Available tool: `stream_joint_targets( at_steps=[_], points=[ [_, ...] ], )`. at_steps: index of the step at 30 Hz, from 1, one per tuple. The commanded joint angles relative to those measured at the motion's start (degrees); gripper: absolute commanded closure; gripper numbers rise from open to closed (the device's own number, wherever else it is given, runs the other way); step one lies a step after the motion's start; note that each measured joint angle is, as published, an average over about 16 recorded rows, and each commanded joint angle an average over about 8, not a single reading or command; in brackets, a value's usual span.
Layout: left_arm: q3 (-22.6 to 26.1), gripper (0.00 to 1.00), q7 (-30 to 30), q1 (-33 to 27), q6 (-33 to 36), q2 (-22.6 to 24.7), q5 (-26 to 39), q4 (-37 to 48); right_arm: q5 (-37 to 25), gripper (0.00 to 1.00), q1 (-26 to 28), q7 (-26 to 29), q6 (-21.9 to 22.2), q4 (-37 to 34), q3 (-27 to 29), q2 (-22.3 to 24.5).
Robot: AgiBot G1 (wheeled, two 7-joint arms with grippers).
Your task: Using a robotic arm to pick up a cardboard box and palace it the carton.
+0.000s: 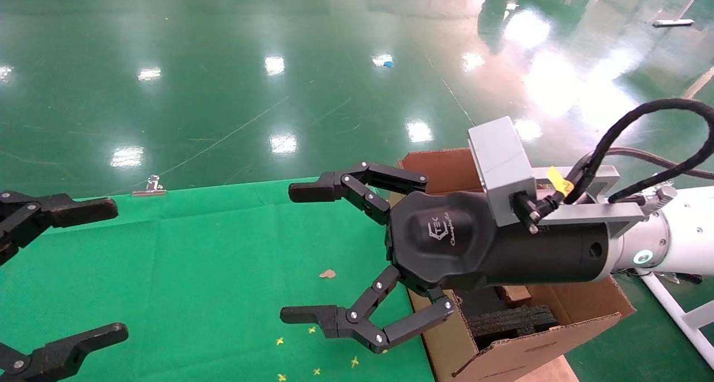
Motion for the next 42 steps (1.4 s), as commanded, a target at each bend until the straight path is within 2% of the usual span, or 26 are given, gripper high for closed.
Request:
stream_joint_targets(
  at_steps=[1, 42],
  points=[
    [0.00, 0.00, 0.00, 0.00, 0.00, 0.00, 0.00, 0.00, -0.02, 0.00, 0.21, 0.02, 0.10, -0.26, -0.27, -0.01],
    [-0.01, 0.00, 0.00, 0.00, 0.00, 0.00, 0.02, 0.00, -0.45, 0.00, 1.14, 0.19, 0.55, -1.29, -1.48, -0.16]
  ],
)
